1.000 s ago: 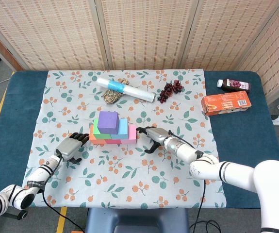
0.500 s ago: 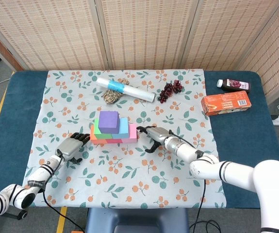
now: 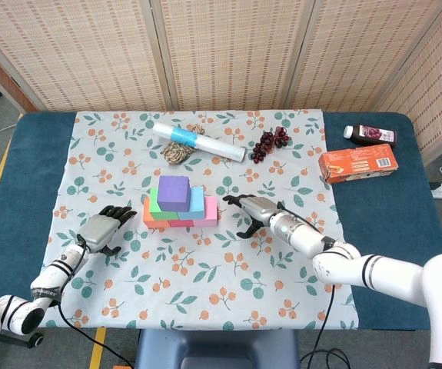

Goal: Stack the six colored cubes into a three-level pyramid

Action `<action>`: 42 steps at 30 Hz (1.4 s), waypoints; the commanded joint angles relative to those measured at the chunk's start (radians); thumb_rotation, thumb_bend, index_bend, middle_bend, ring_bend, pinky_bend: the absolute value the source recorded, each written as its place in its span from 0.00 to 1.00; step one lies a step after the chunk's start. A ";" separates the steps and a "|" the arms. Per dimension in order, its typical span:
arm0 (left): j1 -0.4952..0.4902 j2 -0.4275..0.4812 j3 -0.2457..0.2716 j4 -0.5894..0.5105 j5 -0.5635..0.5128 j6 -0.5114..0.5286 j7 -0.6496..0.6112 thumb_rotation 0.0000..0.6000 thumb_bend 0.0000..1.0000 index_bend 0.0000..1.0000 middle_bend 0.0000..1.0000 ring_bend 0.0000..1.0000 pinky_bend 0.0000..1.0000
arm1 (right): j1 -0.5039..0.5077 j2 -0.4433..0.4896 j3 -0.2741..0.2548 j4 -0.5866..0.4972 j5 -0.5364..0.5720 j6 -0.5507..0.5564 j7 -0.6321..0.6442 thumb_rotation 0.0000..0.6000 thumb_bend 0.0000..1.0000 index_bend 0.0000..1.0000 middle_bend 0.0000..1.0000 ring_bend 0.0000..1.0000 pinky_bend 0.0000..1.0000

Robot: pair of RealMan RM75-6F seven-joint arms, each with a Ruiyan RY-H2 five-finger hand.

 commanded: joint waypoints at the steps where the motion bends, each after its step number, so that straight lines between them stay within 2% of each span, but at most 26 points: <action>1: 0.010 0.021 -0.006 -0.020 0.004 0.019 -0.007 1.00 0.32 0.04 0.00 0.00 0.01 | -0.007 0.049 0.010 -0.054 0.000 0.020 -0.003 1.00 0.24 0.00 0.09 0.00 0.00; 7: 0.012 0.063 -0.029 -0.067 0.020 0.053 -0.023 1.00 0.32 0.04 0.00 0.00 0.01 | 0.012 0.099 0.020 -0.114 0.019 0.022 -0.014 1.00 0.24 0.00 0.09 0.00 0.00; 24: -0.028 0.033 -0.034 -0.076 0.013 0.013 0.023 1.00 0.32 0.05 0.00 0.00 0.01 | 0.117 0.021 -0.022 -0.053 0.114 0.008 -0.057 1.00 0.24 0.00 0.09 0.00 0.00; 42: -0.055 0.018 -0.033 -0.083 0.003 -0.003 0.065 1.00 0.32 0.05 0.00 0.00 0.01 | 0.145 0.008 -0.039 -0.047 0.147 0.022 -0.066 1.00 0.24 0.00 0.09 0.00 0.00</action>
